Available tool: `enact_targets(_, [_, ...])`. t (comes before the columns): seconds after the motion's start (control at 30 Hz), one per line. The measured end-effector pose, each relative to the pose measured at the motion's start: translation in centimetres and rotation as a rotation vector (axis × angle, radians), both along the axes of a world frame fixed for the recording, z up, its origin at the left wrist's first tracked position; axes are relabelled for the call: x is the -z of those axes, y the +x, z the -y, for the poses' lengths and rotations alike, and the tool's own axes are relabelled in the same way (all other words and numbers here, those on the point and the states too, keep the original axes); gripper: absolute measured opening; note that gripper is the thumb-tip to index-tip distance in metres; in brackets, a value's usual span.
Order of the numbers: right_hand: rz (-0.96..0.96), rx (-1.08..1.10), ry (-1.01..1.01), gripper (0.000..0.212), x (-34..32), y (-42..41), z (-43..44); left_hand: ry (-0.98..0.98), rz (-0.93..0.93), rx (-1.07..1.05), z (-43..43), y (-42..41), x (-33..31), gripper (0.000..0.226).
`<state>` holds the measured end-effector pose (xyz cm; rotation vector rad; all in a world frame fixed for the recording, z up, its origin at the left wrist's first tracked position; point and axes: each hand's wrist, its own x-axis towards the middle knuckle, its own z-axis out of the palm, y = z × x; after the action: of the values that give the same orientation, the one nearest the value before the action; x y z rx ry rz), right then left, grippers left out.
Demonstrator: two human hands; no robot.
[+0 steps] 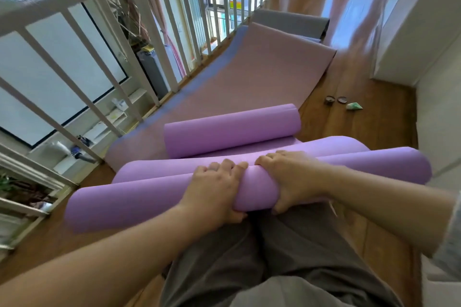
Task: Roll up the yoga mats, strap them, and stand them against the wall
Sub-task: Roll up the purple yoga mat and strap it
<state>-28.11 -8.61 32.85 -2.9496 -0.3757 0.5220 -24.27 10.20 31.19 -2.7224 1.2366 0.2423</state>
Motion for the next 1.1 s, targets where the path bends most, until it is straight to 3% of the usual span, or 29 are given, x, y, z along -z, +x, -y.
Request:
enact_targets(0.07, [-0.096, -0.018, 0.018, 0.085, -0.3, 1.3, 0.4, -0.027, 0.088, 0.018, 0.0, -0.5, 0.6, 0.097])
enact_targets(0.17, [-0.143, 0.0, 0.019, 0.087, -0.3, 2.0, 0.5, -0.101, -0.006, 0.008, 0.2, 1.2, 0.2, 0.094])
enact_targets(0.27, [0.139, -0.044, -0.166, 0.095, 0.6, 0.0, -0.6, -0.138, -0.193, -0.021, 0.1, 2.8, -0.5, 0.093])
enact_targets(0.37, [0.255, -0.019, -0.163, 0.089, 1.9, -0.8, -1.5, -0.103, -0.279, -0.026, 0.3, 4.0, -0.8, 0.092])
enact_targets(0.43, [0.264, 0.011, -0.114, 0.081, 1.8, 0.2, -1.1, -0.107, -0.209, -0.042, 0.5, 4.0, -0.6, 0.091])
enact_targets(0.57, [0.244, 0.0, -0.091, 0.074, 1.2, 0.9, -0.6, -0.083, 0.174, -0.028, 0.2, 1.4, 1.6, 0.086])
enact_targets(0.9, [0.35, -0.108, -0.108, 0.068, -6.0, 0.8, -0.3, -0.192, 0.243, -0.063, -0.1, 0.8, -5.8, 0.087])
enact_targets(1.1, [0.162, -0.064, -0.012, 0.068, -1.9, -4.1, -1.8, -0.04, 0.075, -0.023, -1.0, -3.5, -2.2, 0.092])
